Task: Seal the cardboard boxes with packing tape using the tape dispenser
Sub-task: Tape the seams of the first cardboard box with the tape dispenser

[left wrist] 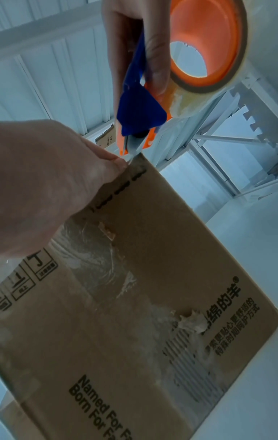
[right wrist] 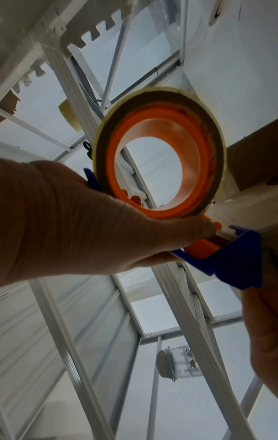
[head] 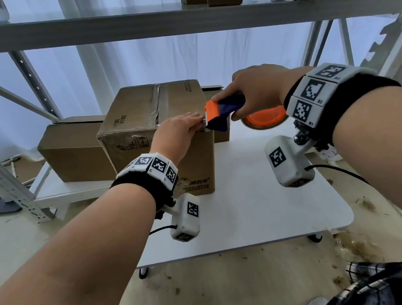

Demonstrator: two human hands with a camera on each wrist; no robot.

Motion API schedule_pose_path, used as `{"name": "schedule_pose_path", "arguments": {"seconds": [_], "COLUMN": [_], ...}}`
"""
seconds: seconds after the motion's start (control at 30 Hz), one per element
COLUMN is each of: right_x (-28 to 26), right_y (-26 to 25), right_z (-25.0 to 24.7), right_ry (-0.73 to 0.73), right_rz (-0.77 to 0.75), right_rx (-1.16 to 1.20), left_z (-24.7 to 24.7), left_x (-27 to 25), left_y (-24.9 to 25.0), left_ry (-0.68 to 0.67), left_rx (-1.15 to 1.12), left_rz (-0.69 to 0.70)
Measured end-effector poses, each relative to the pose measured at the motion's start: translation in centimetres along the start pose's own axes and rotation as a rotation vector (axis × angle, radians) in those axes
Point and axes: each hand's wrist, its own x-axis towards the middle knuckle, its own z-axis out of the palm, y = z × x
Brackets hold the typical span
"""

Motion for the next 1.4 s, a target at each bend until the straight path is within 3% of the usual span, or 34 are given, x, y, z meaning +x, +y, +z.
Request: {"name": "schedule_pose_path", "arguments": {"seconds": [0.27,0.43,0.73,0.83,1.0,1.1,1.27,1.4], "right_x": [-3.7,-3.3,-2.1,-1.7,-1.9,-2.2,-1.7,-1.2], "right_y": [4.2,4.0,3.9,4.0,4.6,5.0,4.8,4.7], "right_z": [1.6,2.9,4.8,4.9,4.4,4.3,4.4,5.0], "right_ry": [-0.013,0.003,0.011,0.007,0.024,0.044,0.05,0.136], "right_rz": [0.167,0.139,0.138,0.143,0.147,0.156,0.154,0.155], "right_rx": [-0.043,-0.08,-0.065,-0.066,-0.065,-0.058,-0.026,0.143], "left_z": [0.2,0.5,0.1,0.1,0.9,1.3,1.1,0.7], "left_x": [-0.3,-0.4,-0.1,0.5,1.8,1.8,1.6,1.4], "left_y": [0.3,0.4,1.5,1.6,1.3,0.9,-0.1,-1.8], "left_ry": [0.061,0.1,0.026,0.023,0.011,0.028,0.077,0.072], "left_rx": [0.011,0.031,0.407,0.334,0.107,0.134,0.227,0.183], "left_rz": [0.007,0.03,0.101,0.058,0.11,0.109,0.242,0.167]}}
